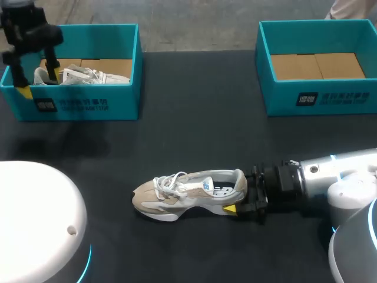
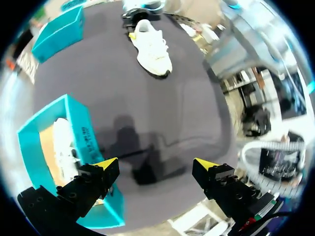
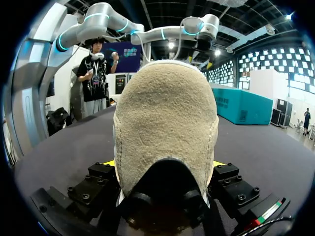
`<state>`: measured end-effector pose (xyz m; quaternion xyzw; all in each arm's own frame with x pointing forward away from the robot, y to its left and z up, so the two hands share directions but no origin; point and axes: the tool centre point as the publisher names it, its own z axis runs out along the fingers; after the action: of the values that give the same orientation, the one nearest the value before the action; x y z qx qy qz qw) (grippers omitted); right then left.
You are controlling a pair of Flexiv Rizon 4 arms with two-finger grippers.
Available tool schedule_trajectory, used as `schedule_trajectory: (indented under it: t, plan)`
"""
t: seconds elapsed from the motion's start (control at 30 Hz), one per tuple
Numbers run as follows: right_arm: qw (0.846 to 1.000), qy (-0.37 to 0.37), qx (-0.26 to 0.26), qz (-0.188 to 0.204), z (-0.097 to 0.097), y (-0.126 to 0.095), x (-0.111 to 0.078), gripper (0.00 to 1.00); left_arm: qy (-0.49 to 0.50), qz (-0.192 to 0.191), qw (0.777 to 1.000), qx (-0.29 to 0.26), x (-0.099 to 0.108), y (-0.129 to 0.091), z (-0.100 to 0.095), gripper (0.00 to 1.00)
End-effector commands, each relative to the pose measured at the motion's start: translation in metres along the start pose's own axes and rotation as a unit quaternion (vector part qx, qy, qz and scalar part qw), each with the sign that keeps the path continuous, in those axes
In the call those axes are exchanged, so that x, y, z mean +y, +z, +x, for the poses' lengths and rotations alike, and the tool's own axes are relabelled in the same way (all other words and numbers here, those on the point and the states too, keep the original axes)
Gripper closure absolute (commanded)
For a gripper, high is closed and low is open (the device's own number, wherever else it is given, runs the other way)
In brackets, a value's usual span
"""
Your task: Take the shoe out of the shoebox, open the shoe tongue, remove and reinsert the insole, then place the shoe into the shoebox
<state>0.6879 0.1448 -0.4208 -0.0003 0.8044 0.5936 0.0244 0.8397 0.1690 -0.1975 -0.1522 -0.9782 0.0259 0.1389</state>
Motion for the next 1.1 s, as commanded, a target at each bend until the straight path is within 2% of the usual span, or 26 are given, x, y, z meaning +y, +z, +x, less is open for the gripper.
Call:
schedule_trajectory:
  t: [0.03, 0.07, 0.13, 0.23, 0.4, 0.9, 1.07, 1.1]
  plan:
    - [1.0, 0.0, 0.0, 0.002, 0.0, 0.004, -0.001, 1.0, -0.184, -0.008, 0.98, -0.08, -0.03, 0.021, 0.035, 0.0]
    - [1.0, 0.0, 0.0, 0.002, 0.0, 0.004, -0.001, 1.0, -0.21, -0.006, 0.974, -0.084, -0.034, 0.025, 0.037, 0.0]
    - [1.0, 0.0, 0.0, 0.002, 0.0, 0.004, -0.001, 1.0, -0.236, 0.032, 0.97, -0.051, -0.041, 0.033, 0.044, 0.0]
    - [1.0, 0.0, 0.0, 0.002, 0.0, 0.004, -0.001, 1.0, -0.274, 0.047, 0.959, -0.052, -0.054, 0.042, 0.05, 0.0]
    - [1.0, 0.0, 0.0, 0.002, 0.0, 0.004, -0.001, 1.0, -0.322, 0.04, 0.944, -0.062, -0.073, 0.047, 0.053, 0.0]
    - [1.0, 0.0, 0.0, 0.002, 0.0, 0.004, -0.001, 1.0, -0.322, 0.04, 0.944, -0.062, -0.073, 0.047, 0.053, 0.0]
    - [1.0, 0.0, 0.0, 0.002, 0.0, 0.004, -0.001, 1.0, -0.425, 0.042, 0.902, -0.062, -0.107, 0.078, 0.074, 0.0]
    - [1.0, 0.0, 0.0, 0.002, 0.0, 0.004, -0.001, 1.0, -0.454, 0.039, 0.888, -0.063, -0.114, 0.082, 0.077, 0.0]
